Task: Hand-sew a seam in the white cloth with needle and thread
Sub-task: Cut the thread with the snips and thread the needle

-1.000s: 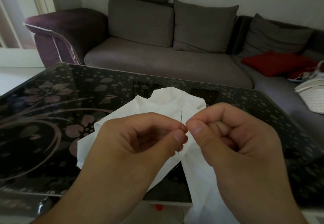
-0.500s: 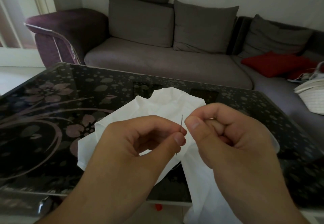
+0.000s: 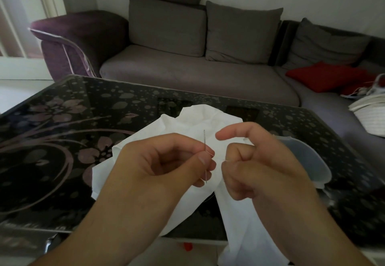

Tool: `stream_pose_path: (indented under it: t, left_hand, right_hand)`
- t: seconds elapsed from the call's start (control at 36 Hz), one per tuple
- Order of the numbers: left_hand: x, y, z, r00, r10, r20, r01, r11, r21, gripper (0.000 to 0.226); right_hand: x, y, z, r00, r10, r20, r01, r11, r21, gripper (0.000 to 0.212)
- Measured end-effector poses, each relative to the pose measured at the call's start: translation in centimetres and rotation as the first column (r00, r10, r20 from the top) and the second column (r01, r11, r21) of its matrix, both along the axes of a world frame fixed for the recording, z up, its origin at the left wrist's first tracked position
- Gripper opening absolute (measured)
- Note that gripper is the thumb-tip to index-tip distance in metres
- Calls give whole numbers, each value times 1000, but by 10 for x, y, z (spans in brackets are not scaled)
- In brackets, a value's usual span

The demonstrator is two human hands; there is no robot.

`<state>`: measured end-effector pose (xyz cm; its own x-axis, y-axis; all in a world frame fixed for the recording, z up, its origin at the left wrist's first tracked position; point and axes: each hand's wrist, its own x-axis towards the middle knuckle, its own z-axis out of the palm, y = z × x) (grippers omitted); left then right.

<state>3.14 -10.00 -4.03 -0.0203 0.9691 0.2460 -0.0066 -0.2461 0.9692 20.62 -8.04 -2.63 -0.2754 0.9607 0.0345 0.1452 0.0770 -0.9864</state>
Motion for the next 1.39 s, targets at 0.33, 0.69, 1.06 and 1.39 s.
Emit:
stream_pose_path:
  t: [0.33,0.69,1.06,1.39]
  left_hand:
    - [-1,-1,2,1000,8,5,-8,1000,-5,15]
    - [1,-4,-1,996,17,-83,-13,998,56,22]
    - [1,-3,-6,985,53,-165,-35,993,109,22]
    - [1,-3,-8,983,56,-177,-36,993,111,14]
  right_hand:
    - [-8,-6,-4,979,-177,97,134,931,339,8]
    - [-13,-13,1,987,-157,-34,158,916,368,15]
    - [-14,-18,3,981,-192,-12,180,892,414,12]
    - [-16,-18,3,973,-232,-3,214,894,393,6]
